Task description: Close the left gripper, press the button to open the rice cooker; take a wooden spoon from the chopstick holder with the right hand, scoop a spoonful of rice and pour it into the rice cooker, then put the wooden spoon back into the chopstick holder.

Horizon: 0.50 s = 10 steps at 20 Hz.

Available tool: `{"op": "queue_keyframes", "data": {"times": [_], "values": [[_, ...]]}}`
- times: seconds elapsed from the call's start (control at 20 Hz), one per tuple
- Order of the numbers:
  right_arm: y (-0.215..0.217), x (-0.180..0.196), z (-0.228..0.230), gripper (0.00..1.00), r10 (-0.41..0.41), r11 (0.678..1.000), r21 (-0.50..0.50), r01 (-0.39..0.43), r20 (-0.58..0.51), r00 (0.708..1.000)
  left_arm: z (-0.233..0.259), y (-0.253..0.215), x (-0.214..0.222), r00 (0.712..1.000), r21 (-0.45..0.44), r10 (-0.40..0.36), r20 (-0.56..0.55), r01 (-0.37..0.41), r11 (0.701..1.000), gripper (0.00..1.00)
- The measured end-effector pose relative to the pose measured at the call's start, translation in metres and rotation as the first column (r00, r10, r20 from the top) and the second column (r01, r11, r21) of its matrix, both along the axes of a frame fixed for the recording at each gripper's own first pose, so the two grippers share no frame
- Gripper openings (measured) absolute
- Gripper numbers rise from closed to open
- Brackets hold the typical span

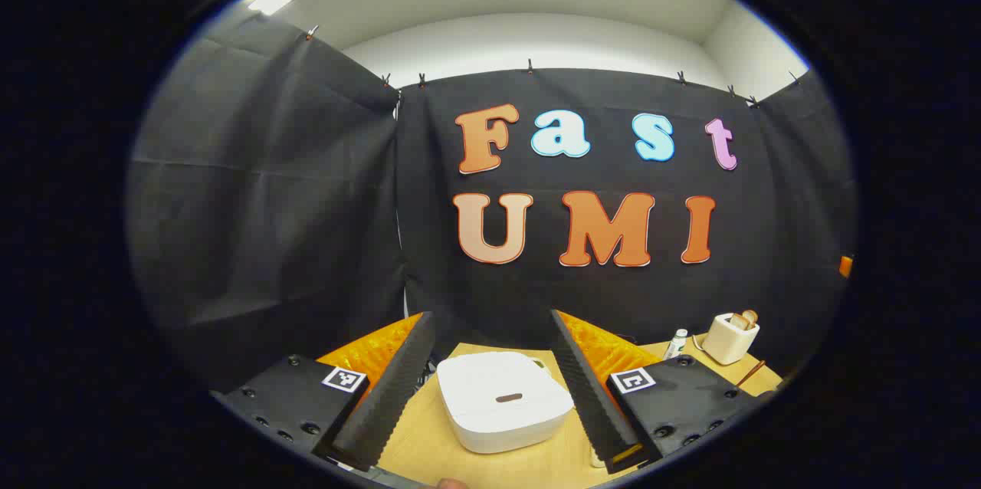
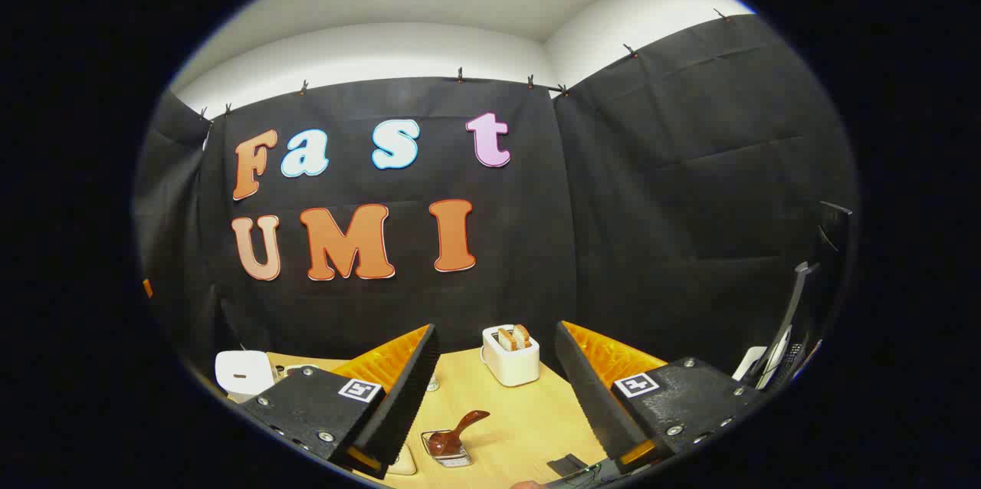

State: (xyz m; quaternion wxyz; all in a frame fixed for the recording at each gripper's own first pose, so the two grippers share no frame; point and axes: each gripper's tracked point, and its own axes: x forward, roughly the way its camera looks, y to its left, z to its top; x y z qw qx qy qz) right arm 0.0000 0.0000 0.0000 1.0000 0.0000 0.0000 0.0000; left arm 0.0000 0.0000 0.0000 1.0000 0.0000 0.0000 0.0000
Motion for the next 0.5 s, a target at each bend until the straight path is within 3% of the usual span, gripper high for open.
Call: {"op": "queue_keyframes", "data": {"times": [0.05, 0.5], "values": [[0.003, 0.000, -0.002, 0.95, 0.013, 1.000, -0.010, -0.013, -0.006, 1.000, -0.003, 0.001, 0.001, 1.000, -0.009, 0.001, -0.007, -0.001, 1.000, 1.00], [0.019, 0.021, -0.002, 0.95, 0.074, 0.997, -0.018, -0.074, -0.011, 0.997, 0.005, 0.027, 0.015, 0.997, 0.012, 0.071, -0.001, -0.071, 0.997, 1.00]]}}
